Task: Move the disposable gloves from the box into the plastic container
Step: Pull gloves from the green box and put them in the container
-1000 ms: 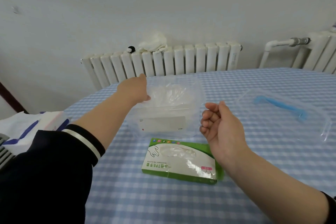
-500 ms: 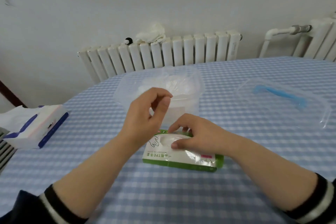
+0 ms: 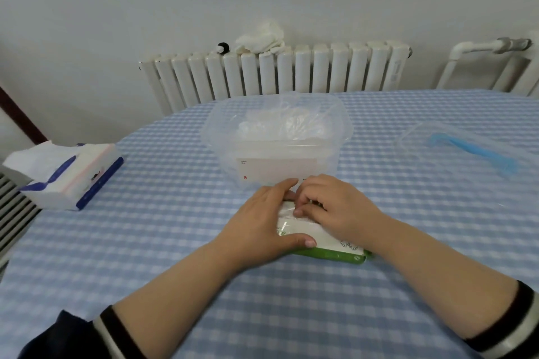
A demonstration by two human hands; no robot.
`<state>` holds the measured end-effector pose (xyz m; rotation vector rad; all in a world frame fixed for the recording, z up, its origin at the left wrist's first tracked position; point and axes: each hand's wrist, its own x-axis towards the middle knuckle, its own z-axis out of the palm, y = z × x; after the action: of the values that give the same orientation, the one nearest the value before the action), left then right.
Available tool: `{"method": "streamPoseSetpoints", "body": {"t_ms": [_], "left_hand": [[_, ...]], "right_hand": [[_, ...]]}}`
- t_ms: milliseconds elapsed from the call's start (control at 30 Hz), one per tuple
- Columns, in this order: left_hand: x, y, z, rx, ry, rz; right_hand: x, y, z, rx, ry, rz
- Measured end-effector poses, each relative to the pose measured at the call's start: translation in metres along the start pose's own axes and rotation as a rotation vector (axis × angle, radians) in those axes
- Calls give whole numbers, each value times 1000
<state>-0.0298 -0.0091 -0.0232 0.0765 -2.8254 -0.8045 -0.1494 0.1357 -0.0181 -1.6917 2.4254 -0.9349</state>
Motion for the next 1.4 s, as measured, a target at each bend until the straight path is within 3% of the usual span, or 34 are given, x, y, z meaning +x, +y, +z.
{"method": "streamPoseSetpoints", "body": {"t_ms": [200,400,634,801,934,1034,1201,1301,1401], "left_hand": [[0,3,-1,-36,4,-9],[-2,8,-1,23,-23,-4],[2,5,0,19,-48,-55],[2,5,-2,-13,-68,-75],[1,10,-5,-11,-60,-15],[3,25,-13,-242,38,15],[8,66,-13,-701,130,-68],[18,78,-12,-1090,138,-276],[22,86,-11,-1491,-13,-484]], "right_hand": [[0,-9,7,-46,180,-70],[-4,-14,1,126,383,-36],[-10,-26,-5,233,621,-154],[-4,-51,-53,543,1049,61],[-3,-54,-69,1162,967,322],[-1,-54,-62,1426,883,489],[-2,-62,-55,1503,849,501],[-6,-65,-53,1558,850,410],[-7,-62,-52,1596,895,355]]}}
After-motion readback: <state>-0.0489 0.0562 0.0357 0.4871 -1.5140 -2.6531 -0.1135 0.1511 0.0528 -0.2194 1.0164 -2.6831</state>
